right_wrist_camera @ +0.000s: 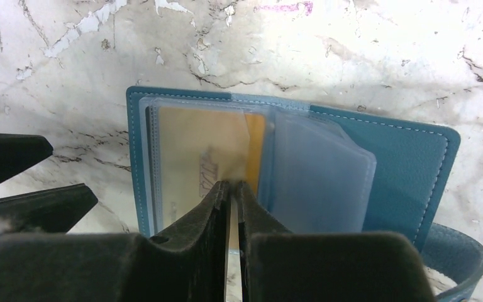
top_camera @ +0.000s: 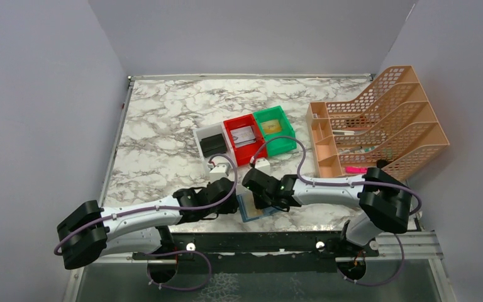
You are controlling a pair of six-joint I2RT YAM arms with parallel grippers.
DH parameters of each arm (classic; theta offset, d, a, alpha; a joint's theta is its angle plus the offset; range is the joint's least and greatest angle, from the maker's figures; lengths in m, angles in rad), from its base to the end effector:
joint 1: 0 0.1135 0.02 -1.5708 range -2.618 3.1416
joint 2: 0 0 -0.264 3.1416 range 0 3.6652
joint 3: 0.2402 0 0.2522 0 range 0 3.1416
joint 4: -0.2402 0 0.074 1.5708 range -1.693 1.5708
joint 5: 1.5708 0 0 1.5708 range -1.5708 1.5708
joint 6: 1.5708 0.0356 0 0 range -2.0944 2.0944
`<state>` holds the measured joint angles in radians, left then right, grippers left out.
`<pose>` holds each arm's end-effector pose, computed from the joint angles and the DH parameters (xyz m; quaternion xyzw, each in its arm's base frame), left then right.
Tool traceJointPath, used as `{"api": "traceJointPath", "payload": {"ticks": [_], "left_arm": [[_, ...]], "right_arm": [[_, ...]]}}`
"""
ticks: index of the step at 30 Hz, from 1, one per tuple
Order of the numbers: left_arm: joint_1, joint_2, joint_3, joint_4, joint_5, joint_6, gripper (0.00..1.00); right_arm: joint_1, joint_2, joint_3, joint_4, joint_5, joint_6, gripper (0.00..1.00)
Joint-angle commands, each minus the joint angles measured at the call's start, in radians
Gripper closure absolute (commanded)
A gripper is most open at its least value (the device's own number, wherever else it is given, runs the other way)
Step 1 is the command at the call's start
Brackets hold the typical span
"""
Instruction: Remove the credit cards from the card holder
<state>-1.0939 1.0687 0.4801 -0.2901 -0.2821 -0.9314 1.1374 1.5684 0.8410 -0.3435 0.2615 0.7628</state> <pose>0.1002 -0.1723 0.1755 0.0281 0.9322 -0.2148 0.2900 0.1319 0.2631 0.1643 -0.1472 0.9499 0.1260 0.2454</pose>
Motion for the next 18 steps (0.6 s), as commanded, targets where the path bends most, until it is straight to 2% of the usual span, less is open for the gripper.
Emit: {"api": "traceJointPath", "payload": {"ticks": [1, 6, 11, 18], "left_arm": [[0.006, -0.018, -0.012, 0.007, -0.017, -0.009, 0.55], [0.008, -0.009, -0.015, 0.014, -0.008, -0.004, 0.55], [0.009, -0.009, -0.013, 0.018, -0.001, -0.003, 0.55], [0.013, -0.048, -0.009, 0.028, 0.006, 0.003, 0.52]], "right_arm": [[0.024, 0.073, 0.006, -0.109, 0.084, 0.032, 0.90], [0.029, 0.069, 0.004, -0.073, 0.045, 0.010, 0.95], [0.029, -0.009, -0.050, 0.040, -0.035, 0.001, 0.99], [-0.010, -0.121, -0.123, 0.198, -0.151, 0.025, 0.99]]}}
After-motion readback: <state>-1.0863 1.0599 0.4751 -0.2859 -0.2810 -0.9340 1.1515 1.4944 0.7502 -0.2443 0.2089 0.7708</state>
